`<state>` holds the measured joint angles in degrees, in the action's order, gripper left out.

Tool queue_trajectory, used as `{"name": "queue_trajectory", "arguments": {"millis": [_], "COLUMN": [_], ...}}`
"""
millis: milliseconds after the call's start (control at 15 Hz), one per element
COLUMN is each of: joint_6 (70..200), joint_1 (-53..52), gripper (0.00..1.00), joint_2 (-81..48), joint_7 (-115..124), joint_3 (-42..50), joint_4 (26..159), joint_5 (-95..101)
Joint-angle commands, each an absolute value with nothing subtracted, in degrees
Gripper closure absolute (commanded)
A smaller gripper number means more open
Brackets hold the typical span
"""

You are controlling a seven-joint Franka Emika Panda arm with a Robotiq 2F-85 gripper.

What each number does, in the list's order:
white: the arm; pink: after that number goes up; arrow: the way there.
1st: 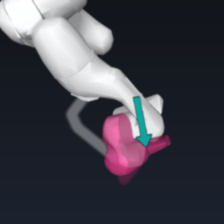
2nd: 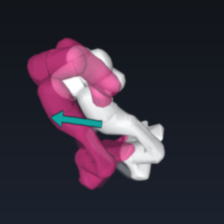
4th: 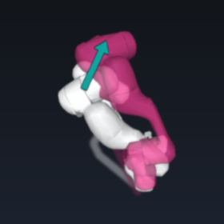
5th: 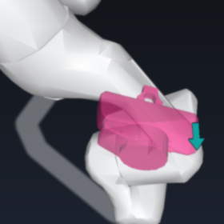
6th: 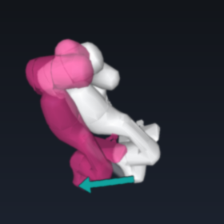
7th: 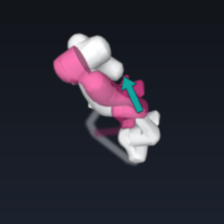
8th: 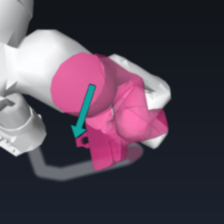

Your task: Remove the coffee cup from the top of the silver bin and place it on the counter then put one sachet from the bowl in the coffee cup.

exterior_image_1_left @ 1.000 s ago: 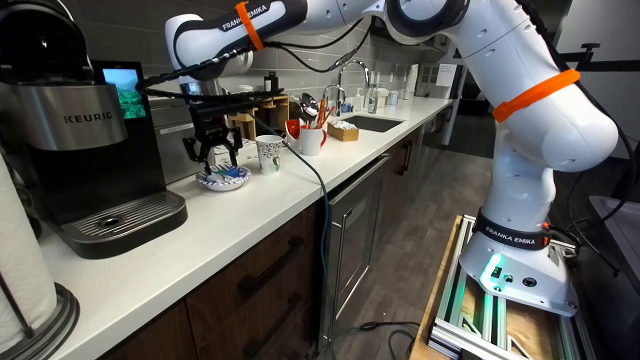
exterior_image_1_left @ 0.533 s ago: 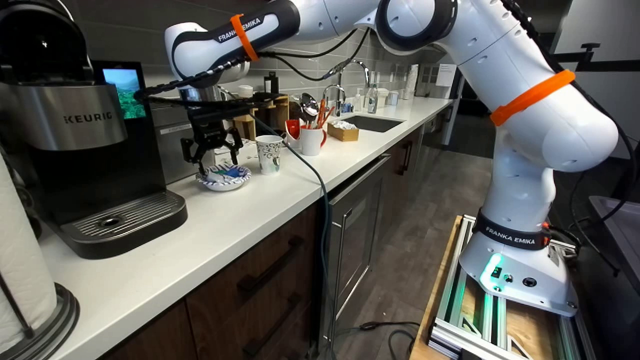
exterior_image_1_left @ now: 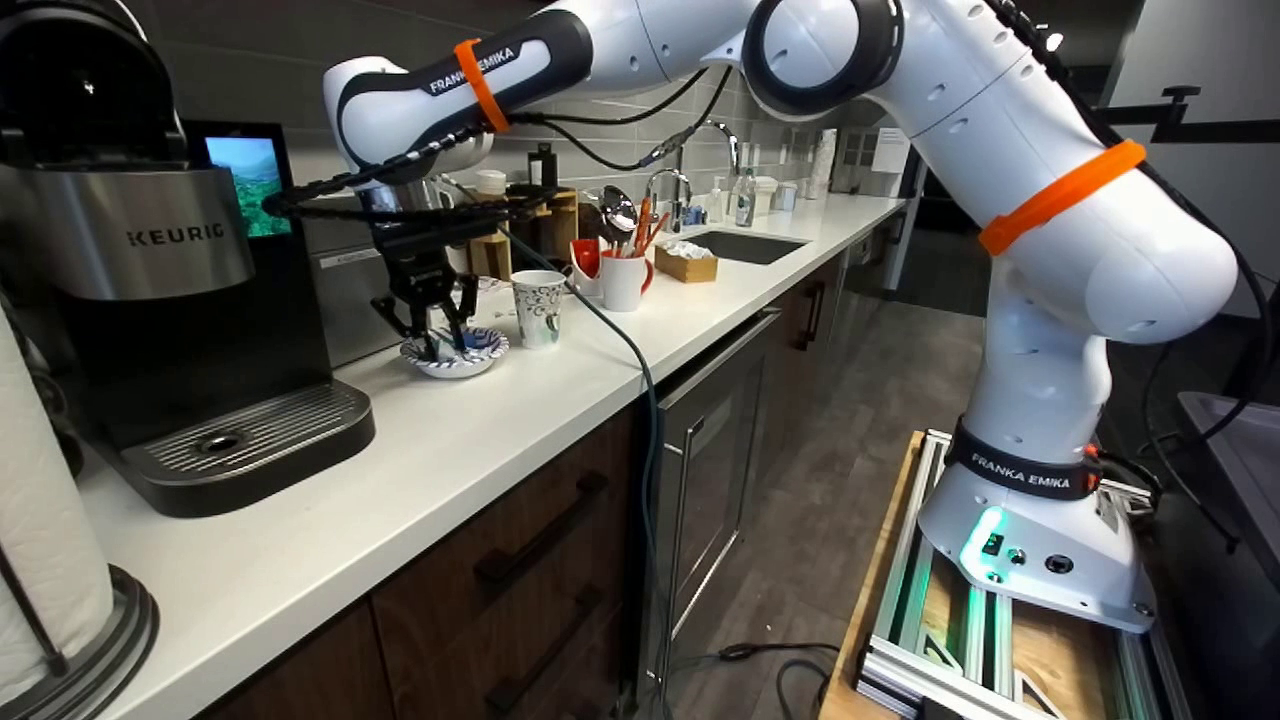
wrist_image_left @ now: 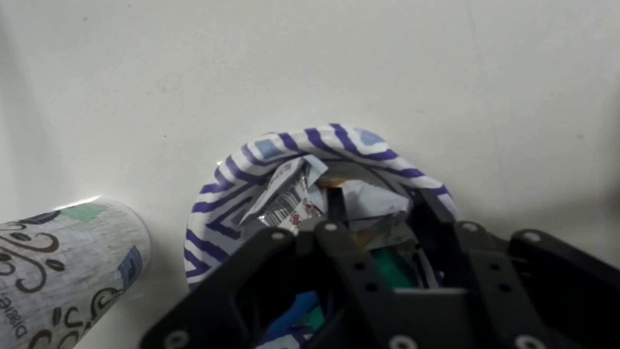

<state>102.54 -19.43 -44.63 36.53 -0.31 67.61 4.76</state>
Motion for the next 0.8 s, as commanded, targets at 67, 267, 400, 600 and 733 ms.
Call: {"name": "queue_trajectory", "arguments": {"millis": [67,267,400,600,733], "joint_6": [98.3,96.8,96.9,98.5,98.9], "joint_1": [-19.8,-20.0,-20.2,-20.7,-21.0], "gripper": [0.98,1.0,0.99,0.99,0.99], "joint_2": [-45.6,-43.6,-41.6,-37.3,-34.0], "joint_7": [39.1,39.9,40.5,41.4,43.1], "joint_3": [-0.2,-0.3,-0.4,-0.3,0.1], "joint_4": [65.1,66.3,67.9,71.7,74.5], "joint_5": [4.3,4.4,4.6,4.7,5.0]}}
